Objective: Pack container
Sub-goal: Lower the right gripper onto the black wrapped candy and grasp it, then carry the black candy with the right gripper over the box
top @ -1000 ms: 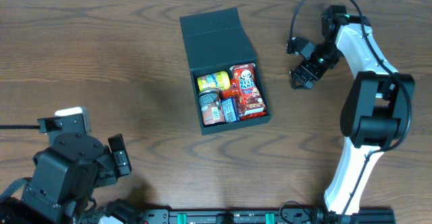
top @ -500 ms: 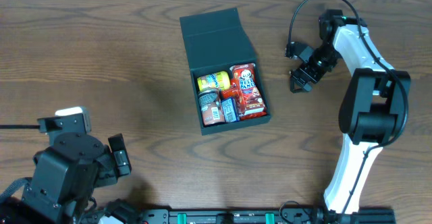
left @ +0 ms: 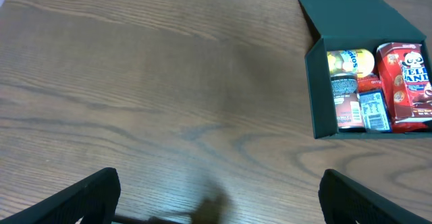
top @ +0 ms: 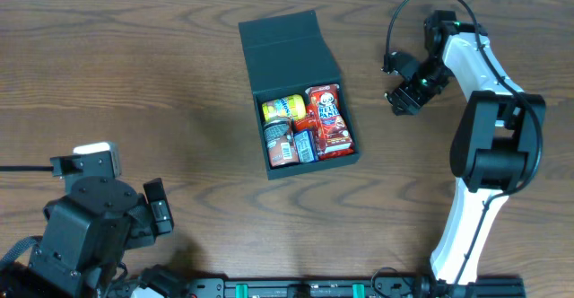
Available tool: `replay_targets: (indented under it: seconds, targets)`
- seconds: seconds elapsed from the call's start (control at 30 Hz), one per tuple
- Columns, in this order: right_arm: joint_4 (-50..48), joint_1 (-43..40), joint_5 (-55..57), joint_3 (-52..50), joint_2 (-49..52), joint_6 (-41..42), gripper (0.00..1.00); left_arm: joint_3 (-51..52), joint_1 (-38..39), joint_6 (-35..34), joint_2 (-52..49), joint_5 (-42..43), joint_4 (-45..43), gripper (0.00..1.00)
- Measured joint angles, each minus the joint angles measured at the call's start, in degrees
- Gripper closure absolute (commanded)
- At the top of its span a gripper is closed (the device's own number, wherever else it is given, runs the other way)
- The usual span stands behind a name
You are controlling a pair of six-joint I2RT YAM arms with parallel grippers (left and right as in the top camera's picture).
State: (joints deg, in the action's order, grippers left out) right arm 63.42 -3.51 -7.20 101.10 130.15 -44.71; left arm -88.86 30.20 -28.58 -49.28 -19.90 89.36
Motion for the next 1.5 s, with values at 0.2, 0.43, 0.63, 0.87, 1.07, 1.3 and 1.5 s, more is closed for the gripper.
replay_targets:
  seconds: [0.2,0.43,0.63,0.87,1.07,1.3,1.5]
  targets:
    - [0.0,0.0,0.0,0.0,0.0,1.8,0.6,0.0,0.0,0.1,0.0,0.0,0.0,0.05]
    - [0.0,0.0,-0.1,0.0,0.0,2.8,0.66,0.0,0.0,0.1,0.0,0.0,0.0,0.05]
    - [0.2,0.0,-0.8,0.0,0.0,5.3,0.83,0.0,0.0,0.1,0.0,0.0,-0.1,0.05]
    - [0.2,0.0,-4.9,0.0,0.0,7.2,0.99,0.0,0.0,0.1,0.0,0.0,-1.1,0.05]
    - [1.0,0.0,-6.3,0.0,0.0,8.3,0.99,0.0,0.0,0.1,0.0,0.0,-1.1,0.05]
    - [7.6,0.0,-9.5,4.3,-0.3,9.7,0.99,0.0,0.0,0.1,0.0,0.0,-1.0,0.05]
    - [13.0,0.0,-17.4,13.3,-9.1,15.3,0.99,0.0,0.0,0.1,0.0,0.1,-1.0,0.05]
